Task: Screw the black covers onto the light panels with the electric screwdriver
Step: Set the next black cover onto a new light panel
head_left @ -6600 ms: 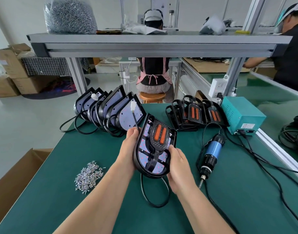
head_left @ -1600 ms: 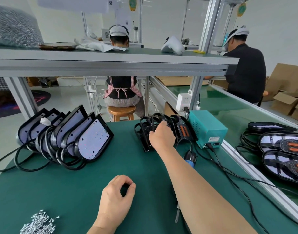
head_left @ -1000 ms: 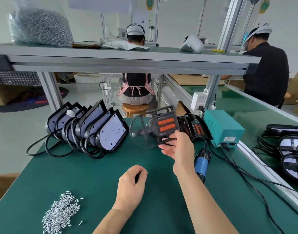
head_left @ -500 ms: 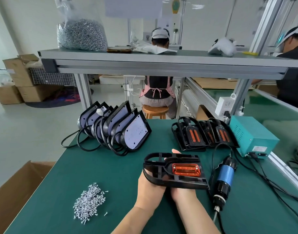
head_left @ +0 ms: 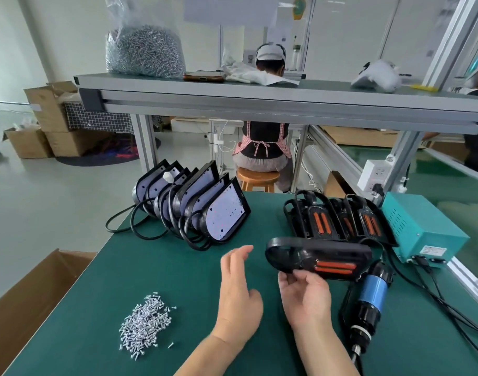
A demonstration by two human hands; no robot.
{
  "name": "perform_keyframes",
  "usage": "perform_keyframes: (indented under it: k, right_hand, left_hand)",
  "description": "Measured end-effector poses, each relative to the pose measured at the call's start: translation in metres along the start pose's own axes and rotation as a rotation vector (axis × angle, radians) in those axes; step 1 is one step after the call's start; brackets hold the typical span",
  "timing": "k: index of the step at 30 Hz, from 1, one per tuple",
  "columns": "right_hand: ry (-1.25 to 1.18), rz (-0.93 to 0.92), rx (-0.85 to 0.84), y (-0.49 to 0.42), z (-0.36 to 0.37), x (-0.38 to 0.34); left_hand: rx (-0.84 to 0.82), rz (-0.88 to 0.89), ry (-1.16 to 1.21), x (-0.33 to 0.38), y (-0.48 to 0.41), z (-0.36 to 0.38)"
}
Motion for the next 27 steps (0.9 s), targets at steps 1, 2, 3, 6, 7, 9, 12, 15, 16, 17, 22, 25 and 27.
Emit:
perform_keyframes:
  k: [1, 2, 3, 6, 7, 9, 12, 15, 16, 17, 22, 25, 27]
  right_hand:
    - [-0.045, 0.020, -0.020, 0.000, 0.000, 0.000]
    - [-0.058, 0.015, -0.031, 0.002, 0.001, -0.002]
    - [-0.029, 0.004, -0.033, 0.001, 0.002, -0.002]
    - [0.077, -0.038, -0.014, -0.001, 0.002, 0.000]
    - [0.021, -0.005, -0.022, 0.003, 0.004, 0.001]
    - [-0.018, 0.032, -0.019, 0.003, 0.005, 0.002]
    - [0.020, 0.015, -0.028, 0.003, 0.006, 0.002]
    - [0.005, 0.010, -0.031, 0.004, 0.008, 0.002]
    - [0.009, 0.005, -0.032, 0.004, 0.008, 0.002]
    - [0.009, 0.004, -0.031, 0.004, 0.009, 0.001]
    - [0.029, -0.011, -0.037, 0.003, 0.010, 0.004]
    - [0.099, -0.047, -0.033, 0.005, 0.011, 0.005]
    - [0.130, -0.059, -0.023, 0.006, 0.011, 0.004]
  left_hand:
    - [0.060, 0.048, -0.065, 0.002, -0.007, -0.009]
    - [0.133, 0.088, -0.142, 0.004, -0.017, -0.019]
    - [0.214, 0.100, -0.224, 0.005, -0.031, -0.031]
    - [0.341, 0.053, -0.537, 0.006, -0.080, -0.063]
    - [0.300, 0.000, -0.671, 0.003, -0.097, -0.069]
    - [0.153, -0.112, -0.920, -0.008, -0.123, -0.074]
    - [0.044, -0.184, -1.125, -0.021, -0.141, -0.072]
    - [0.095, -0.207, -1.243, -0.029, -0.148, -0.074]
    - [0.108, -0.212, -1.262, -0.032, -0.149, -0.074]
    - [0.115, -0.217, -1.267, -0.034, -0.150, -0.074]
    - [0.145, -0.171, -1.212, -0.027, -0.151, -0.071]
    - [0.090, -0.158, -1.126, -0.013, -0.152, -0.066]
    - [0.078, -0.158, -1.090, -0.007, -0.152, -0.063]
Point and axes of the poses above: each hand's wrist, its own y-axis away from the middle knuckle, its own z-axis out of the palm, x = y × z, the point moved 4 cm from there along -y, towards the middle knuckle, and after that the axes turned 5 degrees about -y, right-handed, at the moved point
